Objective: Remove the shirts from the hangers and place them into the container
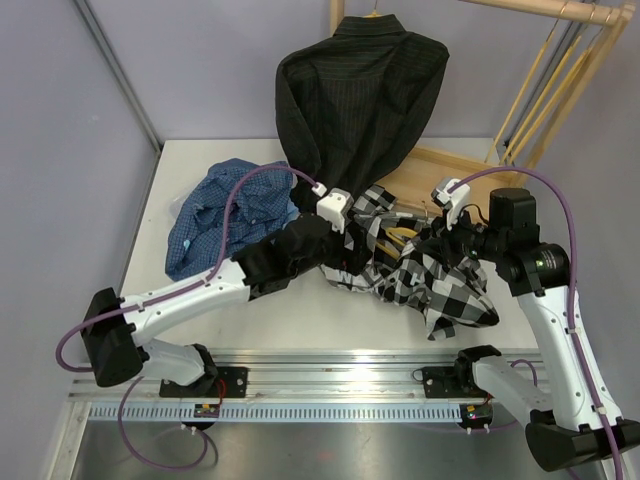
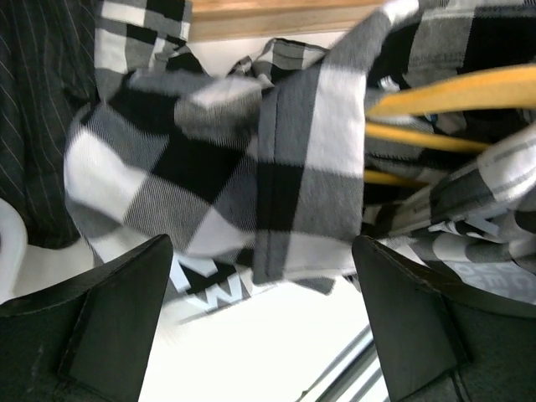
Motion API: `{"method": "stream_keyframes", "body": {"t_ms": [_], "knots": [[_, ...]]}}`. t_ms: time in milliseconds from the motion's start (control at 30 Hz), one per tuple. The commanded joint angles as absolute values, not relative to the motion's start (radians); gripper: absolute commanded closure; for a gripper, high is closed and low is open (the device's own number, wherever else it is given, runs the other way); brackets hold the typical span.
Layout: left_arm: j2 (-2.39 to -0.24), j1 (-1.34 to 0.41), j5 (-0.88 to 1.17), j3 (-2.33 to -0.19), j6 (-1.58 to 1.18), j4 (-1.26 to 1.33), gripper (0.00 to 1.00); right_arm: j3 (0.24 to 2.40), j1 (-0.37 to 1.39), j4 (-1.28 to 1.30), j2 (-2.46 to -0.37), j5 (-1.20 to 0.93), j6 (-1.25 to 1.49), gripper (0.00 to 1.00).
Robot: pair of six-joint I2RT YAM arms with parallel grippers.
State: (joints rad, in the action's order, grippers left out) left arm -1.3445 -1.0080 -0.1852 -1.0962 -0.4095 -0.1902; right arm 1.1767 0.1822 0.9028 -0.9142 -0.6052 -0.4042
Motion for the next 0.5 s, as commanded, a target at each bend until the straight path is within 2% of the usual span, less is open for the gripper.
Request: {"method": "stream_keyframes", "body": {"t_ms": [0, 100, 300, 467], "knots": [[-1.255, -1.019, -0.149, -1.062, -0.475, -0.135, 0.05, 1.177, 0.176, 0.815, -0.903, -0.551, -0.373, 1.00], [-1.227, -1.034, -0.143, -1.049, -0.503, -0.123, 0.01, 1.178, 0.178, 0.808, -0.905, -0.561, -0.368, 1.00], [-1.268, -1.057, -0.199, -1.045, -0.508, -0.109, 0.01, 1.166, 0.176, 0.804, -0.896, -0.589, -0.364, 1.00], [-1.368, -1.078, -0.262, -1.057, -0.509, -0.078, 0.06, 1.157, 0.170, 0.801, -0.890, -0.591, -0.357, 1.00]]}}
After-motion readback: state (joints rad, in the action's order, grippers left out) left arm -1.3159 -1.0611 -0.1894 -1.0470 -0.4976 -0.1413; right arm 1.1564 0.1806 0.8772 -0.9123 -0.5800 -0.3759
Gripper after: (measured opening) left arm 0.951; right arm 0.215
